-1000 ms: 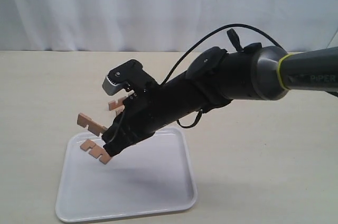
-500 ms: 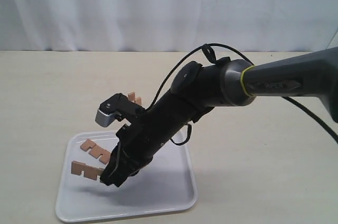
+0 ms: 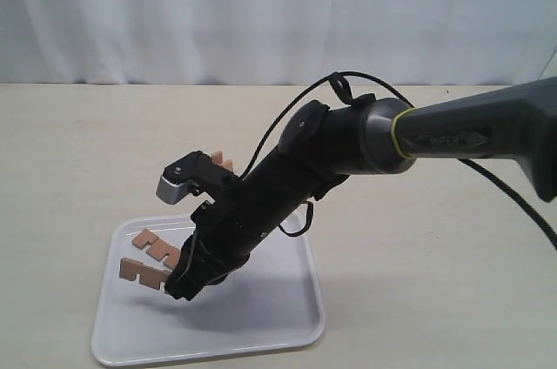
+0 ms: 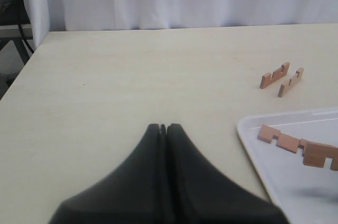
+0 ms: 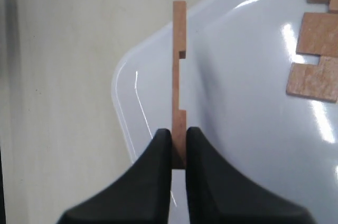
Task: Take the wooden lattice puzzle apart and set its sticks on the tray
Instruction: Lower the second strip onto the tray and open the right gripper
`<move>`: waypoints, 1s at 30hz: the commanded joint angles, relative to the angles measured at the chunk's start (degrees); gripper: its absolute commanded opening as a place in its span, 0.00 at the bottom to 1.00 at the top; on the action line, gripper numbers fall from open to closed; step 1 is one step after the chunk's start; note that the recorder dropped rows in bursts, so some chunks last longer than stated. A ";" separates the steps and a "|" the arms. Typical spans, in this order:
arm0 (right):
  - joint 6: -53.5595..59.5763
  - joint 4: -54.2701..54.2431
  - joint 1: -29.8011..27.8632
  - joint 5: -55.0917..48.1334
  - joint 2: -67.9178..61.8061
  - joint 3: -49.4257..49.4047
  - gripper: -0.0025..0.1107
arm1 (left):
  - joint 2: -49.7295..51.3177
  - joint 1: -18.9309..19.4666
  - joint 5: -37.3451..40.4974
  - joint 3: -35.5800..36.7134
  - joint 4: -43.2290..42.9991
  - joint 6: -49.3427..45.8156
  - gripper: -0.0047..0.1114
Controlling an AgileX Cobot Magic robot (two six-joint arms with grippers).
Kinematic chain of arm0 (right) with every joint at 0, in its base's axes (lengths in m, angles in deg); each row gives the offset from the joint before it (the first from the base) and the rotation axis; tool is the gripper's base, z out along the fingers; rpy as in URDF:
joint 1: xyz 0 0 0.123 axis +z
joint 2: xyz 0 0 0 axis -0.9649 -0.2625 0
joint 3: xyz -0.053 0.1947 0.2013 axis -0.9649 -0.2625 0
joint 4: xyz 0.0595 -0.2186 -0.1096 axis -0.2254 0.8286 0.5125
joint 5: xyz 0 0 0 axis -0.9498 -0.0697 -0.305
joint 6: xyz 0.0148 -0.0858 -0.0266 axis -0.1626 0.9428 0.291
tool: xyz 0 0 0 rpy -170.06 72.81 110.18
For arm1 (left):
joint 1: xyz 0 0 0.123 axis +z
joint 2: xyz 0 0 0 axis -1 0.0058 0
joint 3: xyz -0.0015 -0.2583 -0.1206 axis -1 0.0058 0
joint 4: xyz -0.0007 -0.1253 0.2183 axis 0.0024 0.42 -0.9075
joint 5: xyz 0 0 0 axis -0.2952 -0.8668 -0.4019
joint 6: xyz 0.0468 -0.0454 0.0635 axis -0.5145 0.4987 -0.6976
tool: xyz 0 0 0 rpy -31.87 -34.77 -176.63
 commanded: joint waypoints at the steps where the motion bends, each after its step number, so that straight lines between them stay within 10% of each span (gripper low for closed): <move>1: 0.04 -1.20 -0.16 1.68 -1.92 0.30 0.06 | -0.06 0.05 -0.53 0.13 -0.17 -0.04 0.04; 12: 0.24 -2.49 0.29 4.01 -3.43 0.30 0.07 | -0.06 0.05 -0.53 0.13 -0.17 -0.04 0.04; 24: 0.24 0.36 2.22 8.73 -2.65 0.86 0.53 | -0.06 0.05 -0.53 0.13 -0.17 -0.04 0.04; 30: -1.98 2.04 2.22 4.24 2.27 2.28 0.56 | -0.06 0.05 -0.53 0.13 -0.17 -0.04 0.04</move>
